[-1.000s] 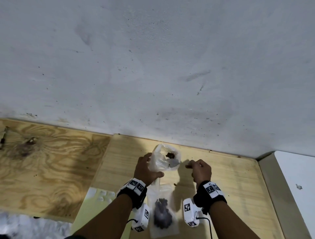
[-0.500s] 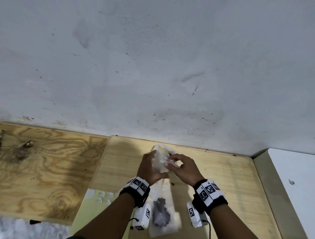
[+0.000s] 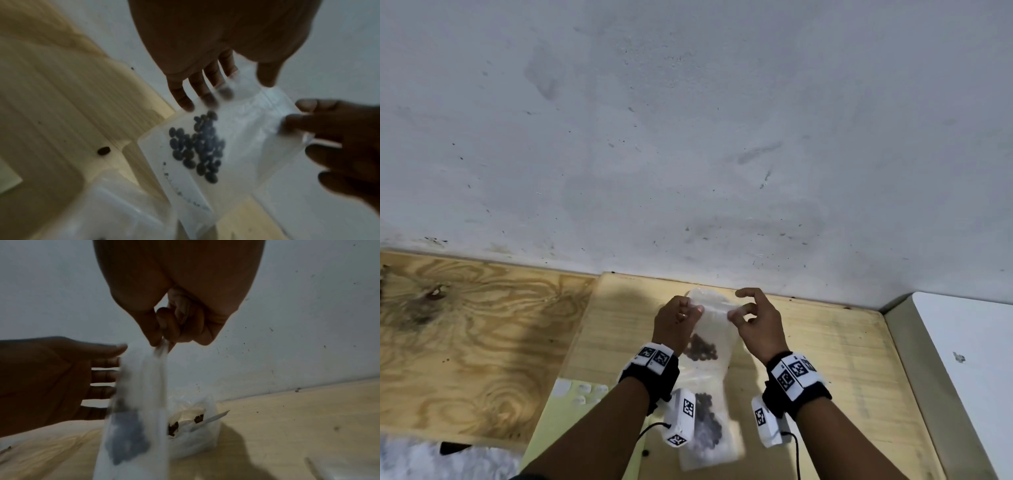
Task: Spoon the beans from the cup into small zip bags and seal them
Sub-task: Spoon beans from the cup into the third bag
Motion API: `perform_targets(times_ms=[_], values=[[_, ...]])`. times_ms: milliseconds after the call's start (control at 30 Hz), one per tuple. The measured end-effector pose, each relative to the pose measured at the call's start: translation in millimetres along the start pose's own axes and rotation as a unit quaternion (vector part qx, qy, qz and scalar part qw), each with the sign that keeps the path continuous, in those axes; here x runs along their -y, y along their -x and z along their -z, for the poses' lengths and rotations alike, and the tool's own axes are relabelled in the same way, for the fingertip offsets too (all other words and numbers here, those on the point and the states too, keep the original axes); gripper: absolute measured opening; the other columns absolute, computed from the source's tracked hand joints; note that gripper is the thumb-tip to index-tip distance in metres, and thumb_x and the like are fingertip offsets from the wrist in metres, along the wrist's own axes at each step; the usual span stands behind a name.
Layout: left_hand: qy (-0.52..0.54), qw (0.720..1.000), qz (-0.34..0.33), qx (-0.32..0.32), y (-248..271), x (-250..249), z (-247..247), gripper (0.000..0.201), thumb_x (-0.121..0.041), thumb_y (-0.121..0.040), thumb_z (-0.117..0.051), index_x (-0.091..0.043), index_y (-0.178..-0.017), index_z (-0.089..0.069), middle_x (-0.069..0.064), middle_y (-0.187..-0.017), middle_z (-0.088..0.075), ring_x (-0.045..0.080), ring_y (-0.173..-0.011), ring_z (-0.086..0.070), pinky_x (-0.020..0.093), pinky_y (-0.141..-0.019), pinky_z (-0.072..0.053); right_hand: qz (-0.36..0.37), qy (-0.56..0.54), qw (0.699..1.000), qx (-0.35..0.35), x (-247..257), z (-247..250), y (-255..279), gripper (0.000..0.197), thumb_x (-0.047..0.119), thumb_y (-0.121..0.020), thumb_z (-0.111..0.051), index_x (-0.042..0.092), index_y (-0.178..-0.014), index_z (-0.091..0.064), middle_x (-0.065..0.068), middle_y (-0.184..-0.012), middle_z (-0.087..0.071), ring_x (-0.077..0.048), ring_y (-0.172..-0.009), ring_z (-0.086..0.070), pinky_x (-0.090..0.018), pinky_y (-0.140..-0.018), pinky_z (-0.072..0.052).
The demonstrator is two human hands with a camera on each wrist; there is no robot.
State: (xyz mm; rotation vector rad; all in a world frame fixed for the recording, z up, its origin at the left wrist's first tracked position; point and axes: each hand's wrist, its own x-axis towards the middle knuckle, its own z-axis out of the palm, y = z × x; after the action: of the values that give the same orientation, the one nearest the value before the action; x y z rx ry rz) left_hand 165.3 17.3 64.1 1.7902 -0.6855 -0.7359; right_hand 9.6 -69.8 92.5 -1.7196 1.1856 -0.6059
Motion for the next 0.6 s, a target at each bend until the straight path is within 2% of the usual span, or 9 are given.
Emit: perform_targets(times_ms=[67, 133, 167, 267, 300, 367, 433, 500, 600], values=[[0.035, 0.999, 0.016, 0.006, -0.2, -3.0, 0.1, 0.015, -0.019, -0.084, -0.072, -0.011, -0.077, -0.061, 0.013, -0.075, -0.070, 0.030, -0.069, -0.066, 0.033, -0.067, -0.051, -0.037, -0.058, 0.998, -0.004, -0.9, -0.4, -1.4, 0.031, 0.018, -0.075, -0.082, 0.028, -0.101, -0.067, 0.000, -0.078, -0.068, -0.017, -0.078, -0.066, -0.033, -0.075, -0.054], [0.068, 0.997, 0.033, 0.032, 1.4, -7.3, 0.7, 0.016, -0.017, -0.084, -0.072, -0.009, -0.075, -0.061, 0.014, -0.076, -0.070, 0.025, -0.067, -0.064, 0.031, -0.067, -0.051, -0.067, -0.100, 0.993, 0.004, -3.1, -2.4, -3.2, 0.021, 0.023, -0.070, -0.087, 0.021, -0.087, -0.075, -0.001, -0.082, -0.072, -0.020, -0.080, -0.066, -0.035, -0.076, -0.053], [0.085, 0.994, 0.048, 0.048, 3.1, -9.9, 0.7, 0.017, -0.019, -0.084, -0.072, -0.007, -0.076, -0.063, 0.012, -0.076, -0.070, 0.022, -0.067, -0.063, 0.030, -0.066, -0.050, -0.077, -0.114, 0.990, 0.011, -3.7, -2.7, -3.1, 0.017, 0.023, -0.069, -0.088, 0.017, -0.080, -0.075, 0.002, -0.080, -0.073, -0.019, -0.076, -0.065, -0.033, -0.072, -0.053], [0.103, 0.988, 0.081, 0.085, 8.7, -15.4, 0.7, 0.023, -0.024, -0.086, -0.071, -0.002, -0.084, -0.070, 0.011, -0.080, -0.073, 0.018, -0.066, -0.065, 0.028, -0.066, -0.048, -0.093, -0.145, 0.984, 0.045, 2.0, -1.8, -0.5, 0.019, 0.015, -0.075, -0.084, 0.006, -0.072, -0.068, 0.013, -0.057, -0.062, -0.002, -0.051, -0.052, -0.012, -0.049, -0.039], [0.101, 0.988, 0.085, 0.086, 10.3, -16.1, 0.9, 0.025, -0.025, -0.086, -0.071, -0.001, -0.085, -0.071, 0.015, -0.082, -0.073, 0.018, -0.066, -0.065, 0.027, -0.065, -0.049, -0.094, -0.153, 0.982, 0.057, 5.0, -0.3, 0.3, 0.020, 0.014, -0.077, -0.083, 0.005, -0.071, -0.066, 0.014, -0.051, -0.058, 0.002, -0.044, -0.048, -0.009, -0.044, -0.034], [0.097, 0.989, 0.080, 0.078, 10.5, -13.9, 1.1, 0.032, -0.028, -0.083, -0.073, 0.004, -0.085, -0.068, 0.021, -0.085, -0.073, 0.023, -0.068, -0.067, 0.032, -0.066, -0.054, -0.096, -0.152, 0.981, 0.079, 8.3, 3.1, 0.5, 0.023, 0.012, -0.079, -0.080, 0.009, -0.065, -0.062, 0.016, -0.044, -0.051, 0.003, -0.037, -0.044, -0.007, -0.040, -0.031], [0.089, 0.990, 0.078, 0.074, 10.3, -12.2, 1.0, 0.042, -0.035, -0.077, -0.076, 0.005, -0.086, -0.067, 0.021, -0.085, -0.073, 0.033, -0.077, -0.071, 0.043, -0.074, -0.057, -0.096, -0.143, 0.981, 0.091, 9.6, 5.5, 0.7, 0.028, 0.010, -0.081, -0.079, 0.015, -0.059, -0.061, 0.016, -0.043, -0.053, 0.003, -0.037, -0.045, -0.007, -0.040, -0.031], [0.092, 0.990, 0.083, 0.073, 11.6, -12.6, 0.5, 0.046, -0.039, -0.073, -0.076, 0.004, -0.085, -0.068, 0.019, -0.083, -0.074, 0.037, -0.084, -0.071, 0.049, -0.078, -0.057, -0.094, -0.134, 0.982, 0.096, 7.9, 4.5, -0.7, 0.031, 0.010, -0.081, -0.078, 0.018, -0.056, -0.061, 0.015, -0.044, -0.055, 0.003, -0.039, -0.047, -0.007, -0.042, -0.033], [0.120, 0.985, 0.096, 0.075, 13.2, -13.0, 2.3, 0.036, -0.037, -0.080, -0.072, -0.001, -0.084, -0.072, 0.018, -0.085, -0.074, 0.037, -0.085, -0.071, 0.047, -0.083, -0.055, -0.106, -0.131, 0.983, 0.072, 4.4, 2.9, -2.8, 0.031, 0.018, -0.078, -0.082, 0.014, -0.058, -0.059, 0.012, -0.050, -0.051, -0.002, -0.042, -0.042, -0.012, -0.042, -0.031]])
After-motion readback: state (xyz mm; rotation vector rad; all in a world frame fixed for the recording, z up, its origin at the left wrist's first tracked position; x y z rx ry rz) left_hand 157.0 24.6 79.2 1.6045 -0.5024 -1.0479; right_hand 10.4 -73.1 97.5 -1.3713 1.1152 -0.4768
